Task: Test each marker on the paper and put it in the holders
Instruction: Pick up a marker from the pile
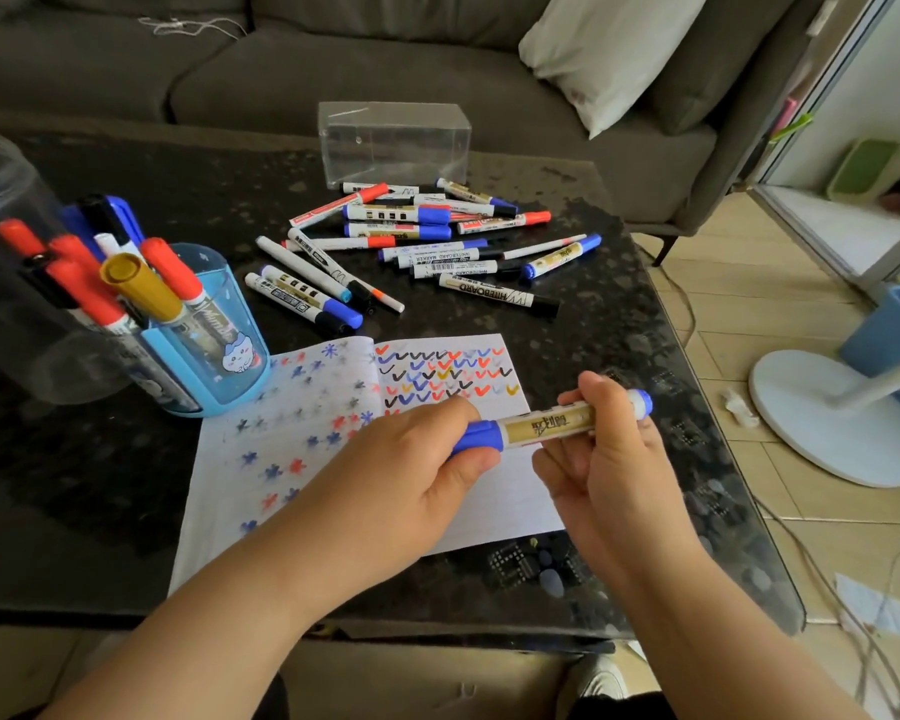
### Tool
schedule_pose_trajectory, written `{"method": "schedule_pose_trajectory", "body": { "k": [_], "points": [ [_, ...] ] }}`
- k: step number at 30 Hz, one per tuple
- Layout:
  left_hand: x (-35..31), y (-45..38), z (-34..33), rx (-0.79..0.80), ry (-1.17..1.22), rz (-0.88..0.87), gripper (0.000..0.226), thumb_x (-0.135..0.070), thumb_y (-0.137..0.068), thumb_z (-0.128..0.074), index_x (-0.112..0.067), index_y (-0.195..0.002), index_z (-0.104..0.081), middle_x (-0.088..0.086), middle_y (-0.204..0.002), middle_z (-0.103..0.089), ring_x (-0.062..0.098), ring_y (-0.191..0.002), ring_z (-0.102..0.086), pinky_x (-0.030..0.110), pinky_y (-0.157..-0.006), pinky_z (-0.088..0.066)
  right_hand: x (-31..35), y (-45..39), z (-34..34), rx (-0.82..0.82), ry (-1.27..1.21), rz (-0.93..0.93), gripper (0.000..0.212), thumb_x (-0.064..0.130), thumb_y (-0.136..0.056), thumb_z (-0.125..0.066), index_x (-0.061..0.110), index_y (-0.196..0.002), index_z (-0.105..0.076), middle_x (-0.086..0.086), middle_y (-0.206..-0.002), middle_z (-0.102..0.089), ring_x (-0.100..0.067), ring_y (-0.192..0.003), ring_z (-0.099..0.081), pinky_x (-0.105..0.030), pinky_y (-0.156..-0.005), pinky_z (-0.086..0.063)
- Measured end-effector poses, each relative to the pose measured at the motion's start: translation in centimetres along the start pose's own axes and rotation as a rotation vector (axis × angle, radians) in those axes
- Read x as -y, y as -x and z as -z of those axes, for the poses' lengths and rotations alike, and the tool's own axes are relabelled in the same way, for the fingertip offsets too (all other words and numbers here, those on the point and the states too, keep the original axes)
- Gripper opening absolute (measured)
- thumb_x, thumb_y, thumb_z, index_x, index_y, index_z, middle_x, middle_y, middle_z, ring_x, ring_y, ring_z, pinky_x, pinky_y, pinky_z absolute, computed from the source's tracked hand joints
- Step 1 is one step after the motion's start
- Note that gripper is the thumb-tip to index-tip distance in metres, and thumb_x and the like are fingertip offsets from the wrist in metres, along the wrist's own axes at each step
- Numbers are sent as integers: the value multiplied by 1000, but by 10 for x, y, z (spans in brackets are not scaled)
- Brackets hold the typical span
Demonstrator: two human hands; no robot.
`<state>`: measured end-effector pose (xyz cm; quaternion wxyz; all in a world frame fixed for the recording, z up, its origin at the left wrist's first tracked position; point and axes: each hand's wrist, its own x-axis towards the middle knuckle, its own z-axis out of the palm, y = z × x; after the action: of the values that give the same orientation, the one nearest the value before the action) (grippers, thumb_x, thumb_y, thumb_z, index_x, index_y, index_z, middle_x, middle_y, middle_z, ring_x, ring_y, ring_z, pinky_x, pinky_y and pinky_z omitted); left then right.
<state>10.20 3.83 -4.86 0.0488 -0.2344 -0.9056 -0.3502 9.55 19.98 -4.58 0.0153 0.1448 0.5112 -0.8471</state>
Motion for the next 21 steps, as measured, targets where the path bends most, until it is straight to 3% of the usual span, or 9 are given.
{"method": "schedule_pose_trajectory", "body": {
  "k": [4, 8, 14, 16, 18, 21],
  "points": [
    [4, -4, 2, -46, 107, 77, 32, -43, -93, -46, -18, -106, -60, -6, -99, -61, 3, -91, -52, 19, -77, -44, 5, 0, -2, 33, 113, 27, 23, 27, -94, -50, 10, -79, -47, 0, -50, -25, -13, -50, -16, -25, -49, -20],
    [5, -8, 16, -124, -5, 112, 24, -30, -90, -57, -22, -112, -62, -16, -100, -49, -1, -96, -50, 5, -80, -37, 20, 4, -6, 52, 301, 50, 30, 33, -90, -55, 5, -84, -59, -2, -55, -50, -10, -53, -39, -23, -54, -36],
    [-12, 20, 58, -211, -176, 117, 34, -35, -90, -55, -31, -124, -53, -17, -118, -50, 0, -111, -46, 16, -95, -39, 40, 33, -30, 176, 552, 158, 23, 30, -90, -53, 11, -90, -64, -4, -68, -68, -12, -58, -53, -27, -62, -47],
    [-17, 47, 78, -308, -265, 175, 38, -41, -91, -50, -31, -128, -49, -16, -116, -53, 0, -109, -48, 12, -90, -37, 44, 49, -45, 243, 618, 205, 24, 35, -87, -53, 14, -90, -64, -2, -71, -70, -10, -58, -57, -27, -65, -48],
    [-16, 85, 98, -444, -378, 215, 35, -46, -90, -45, -26, -117, -55, -13, -101, -60, 1, -91, -56, 16, -77, -44, 44, 69, -65, 339, 707, 250, 26, 40, -79, -54, 18, -90, -64, 2, -71, -70, -8, -59, -60, -26, -67, -50],
    [-6, 160, 125, -579, -470, 338, 27, -41, -84, -43, -23, -98, -57, -9, -81, -61, 10, -72, -61, 27, -60, -52, 28, 104, -101, 536, 792, 334, 8, 31, -83, -62, 25, -87, -63, 3, -68, -70, -10, -61, -63, -19, -61, -48]
  ]
}}
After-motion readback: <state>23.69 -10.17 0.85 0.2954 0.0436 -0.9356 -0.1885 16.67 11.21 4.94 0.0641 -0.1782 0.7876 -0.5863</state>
